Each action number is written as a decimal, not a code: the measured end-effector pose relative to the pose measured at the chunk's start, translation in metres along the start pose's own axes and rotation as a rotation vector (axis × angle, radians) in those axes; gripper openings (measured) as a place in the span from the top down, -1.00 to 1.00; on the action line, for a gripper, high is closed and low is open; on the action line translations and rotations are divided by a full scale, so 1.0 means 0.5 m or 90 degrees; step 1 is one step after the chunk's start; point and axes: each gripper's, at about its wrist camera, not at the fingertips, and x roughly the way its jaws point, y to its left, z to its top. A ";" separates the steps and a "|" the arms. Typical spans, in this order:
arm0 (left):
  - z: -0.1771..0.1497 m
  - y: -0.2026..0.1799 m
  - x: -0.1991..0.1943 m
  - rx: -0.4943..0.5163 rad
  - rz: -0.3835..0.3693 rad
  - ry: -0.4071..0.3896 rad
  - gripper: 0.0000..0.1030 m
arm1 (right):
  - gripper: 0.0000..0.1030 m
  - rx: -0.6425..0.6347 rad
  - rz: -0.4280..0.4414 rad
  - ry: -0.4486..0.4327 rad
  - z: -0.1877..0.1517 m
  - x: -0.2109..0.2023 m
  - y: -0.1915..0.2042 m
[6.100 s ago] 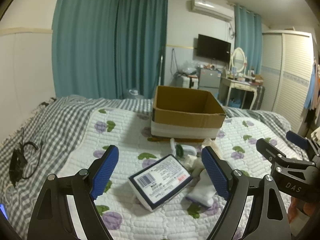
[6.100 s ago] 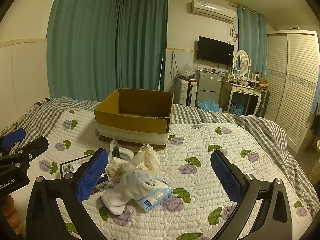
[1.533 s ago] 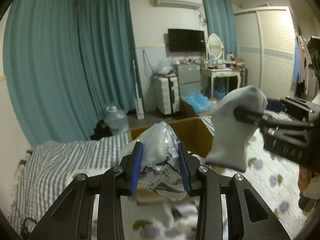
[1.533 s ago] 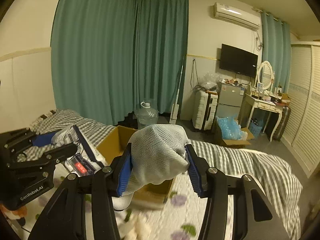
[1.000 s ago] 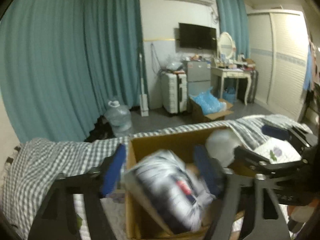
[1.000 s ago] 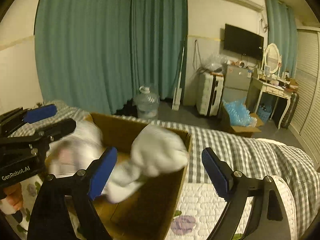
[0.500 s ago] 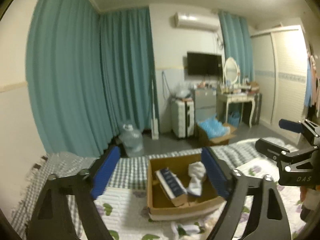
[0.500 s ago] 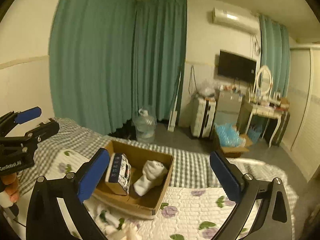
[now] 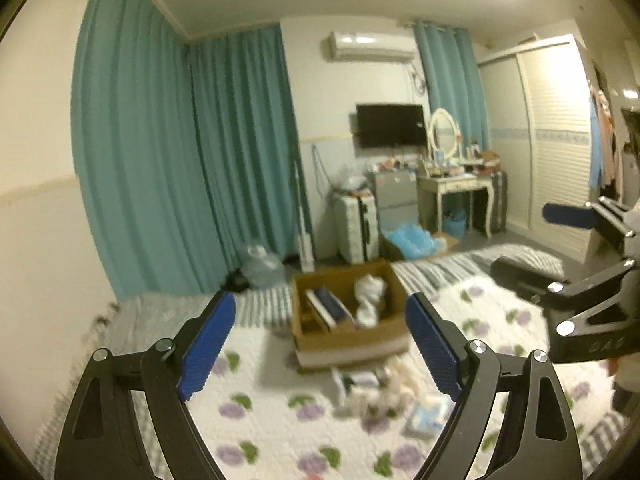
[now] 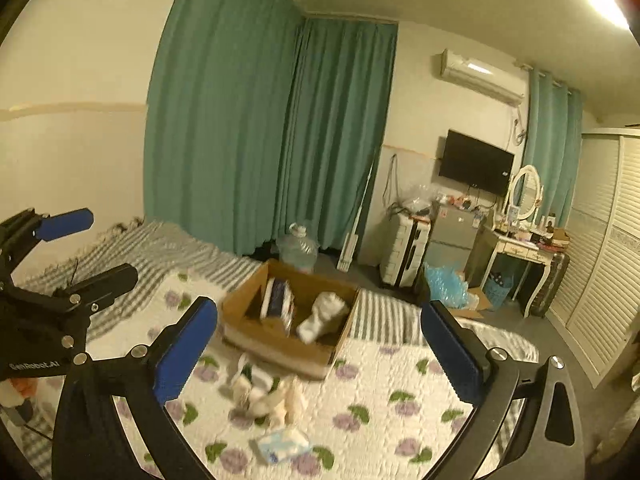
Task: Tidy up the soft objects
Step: 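Move both grippers back from the box to the remaining items, then grasp the blue floral tissue pack with the right gripper while the left grasps a white sock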
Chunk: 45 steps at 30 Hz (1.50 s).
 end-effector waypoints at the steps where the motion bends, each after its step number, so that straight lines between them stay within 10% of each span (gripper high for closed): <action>1: -0.014 0.000 0.001 -0.005 0.000 0.008 -0.71 | -0.99 0.002 0.003 0.009 -0.020 0.006 0.005; 14: -0.265 -0.014 0.177 -0.084 0.080 0.201 -0.71 | -0.99 0.002 0.058 0.161 -0.275 0.223 0.043; 23: -0.324 -0.029 0.212 -0.105 0.083 0.219 -0.71 | -0.99 -0.016 0.121 0.348 -0.427 0.377 0.052; 30: -0.349 -0.047 0.245 -0.094 0.044 0.264 -0.71 | -0.63 -0.017 0.139 0.394 -0.462 0.414 0.054; 45: -0.329 -0.127 0.329 -0.062 -0.033 0.253 -0.67 | -0.61 0.077 0.054 0.322 -0.391 0.394 -0.071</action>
